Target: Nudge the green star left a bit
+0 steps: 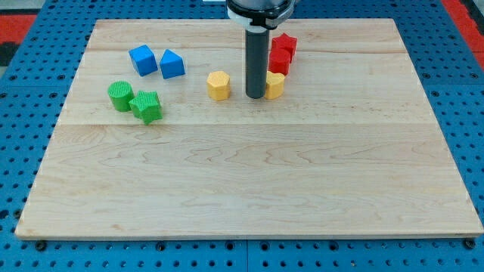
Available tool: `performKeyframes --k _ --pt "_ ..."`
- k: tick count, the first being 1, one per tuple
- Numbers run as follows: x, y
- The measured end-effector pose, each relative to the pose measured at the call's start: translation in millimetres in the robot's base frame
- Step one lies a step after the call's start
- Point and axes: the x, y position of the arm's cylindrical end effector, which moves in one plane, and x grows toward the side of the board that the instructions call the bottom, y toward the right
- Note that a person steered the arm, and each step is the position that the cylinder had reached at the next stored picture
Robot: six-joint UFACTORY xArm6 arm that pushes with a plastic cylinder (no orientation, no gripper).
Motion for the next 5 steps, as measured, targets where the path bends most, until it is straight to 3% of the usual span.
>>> performKeyframes --k 3,4,5 --pt "0 1" --pt "42 -10" --pt "38 -112"
